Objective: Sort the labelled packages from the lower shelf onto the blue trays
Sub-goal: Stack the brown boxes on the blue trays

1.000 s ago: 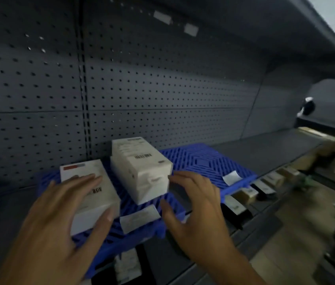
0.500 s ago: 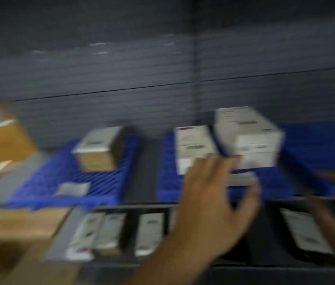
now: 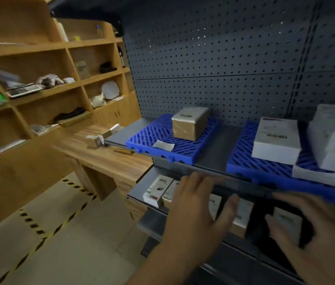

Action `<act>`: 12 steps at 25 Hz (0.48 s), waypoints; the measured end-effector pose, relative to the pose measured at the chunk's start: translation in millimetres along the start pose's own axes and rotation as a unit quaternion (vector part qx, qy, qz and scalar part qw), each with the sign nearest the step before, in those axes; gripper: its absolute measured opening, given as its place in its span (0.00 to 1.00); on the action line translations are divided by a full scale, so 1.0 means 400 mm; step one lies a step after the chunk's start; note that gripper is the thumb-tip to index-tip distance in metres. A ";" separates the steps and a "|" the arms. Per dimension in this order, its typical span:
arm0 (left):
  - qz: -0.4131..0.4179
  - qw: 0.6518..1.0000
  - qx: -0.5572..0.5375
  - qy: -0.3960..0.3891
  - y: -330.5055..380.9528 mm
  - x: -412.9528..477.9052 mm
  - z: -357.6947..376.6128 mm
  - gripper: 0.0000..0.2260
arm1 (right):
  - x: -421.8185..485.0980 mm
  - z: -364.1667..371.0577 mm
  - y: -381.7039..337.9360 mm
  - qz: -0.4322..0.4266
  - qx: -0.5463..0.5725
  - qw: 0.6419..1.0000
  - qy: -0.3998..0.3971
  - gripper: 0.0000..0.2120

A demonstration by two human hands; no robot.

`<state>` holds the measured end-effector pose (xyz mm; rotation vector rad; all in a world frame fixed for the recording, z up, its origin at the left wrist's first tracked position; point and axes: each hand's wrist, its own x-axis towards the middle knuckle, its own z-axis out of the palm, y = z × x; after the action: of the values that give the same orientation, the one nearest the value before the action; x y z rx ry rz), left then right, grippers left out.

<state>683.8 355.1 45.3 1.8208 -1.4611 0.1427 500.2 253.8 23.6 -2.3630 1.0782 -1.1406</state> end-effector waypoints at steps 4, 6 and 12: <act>-0.025 0.999 0.024 0.014 -0.137 -0.016 -0.044 0.18 | 0.006 0.127 -0.064 -0.022 0.025 0.997 -0.074 0.18; -0.044 0.999 0.024 0.009 -0.236 -0.028 -0.059 0.17 | 0.024 0.208 -0.110 -0.008 0.034 0.994 -0.105 0.15; -0.132 0.991 0.014 0.004 -0.583 -0.030 -0.117 0.13 | 0.080 0.547 -0.229 0.015 0.046 0.970 -0.240 0.14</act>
<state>899.7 401.4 -44.5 2.0155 -1.2041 0.0378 727.0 281.1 -48.4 -2.3605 0.8632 -0.5437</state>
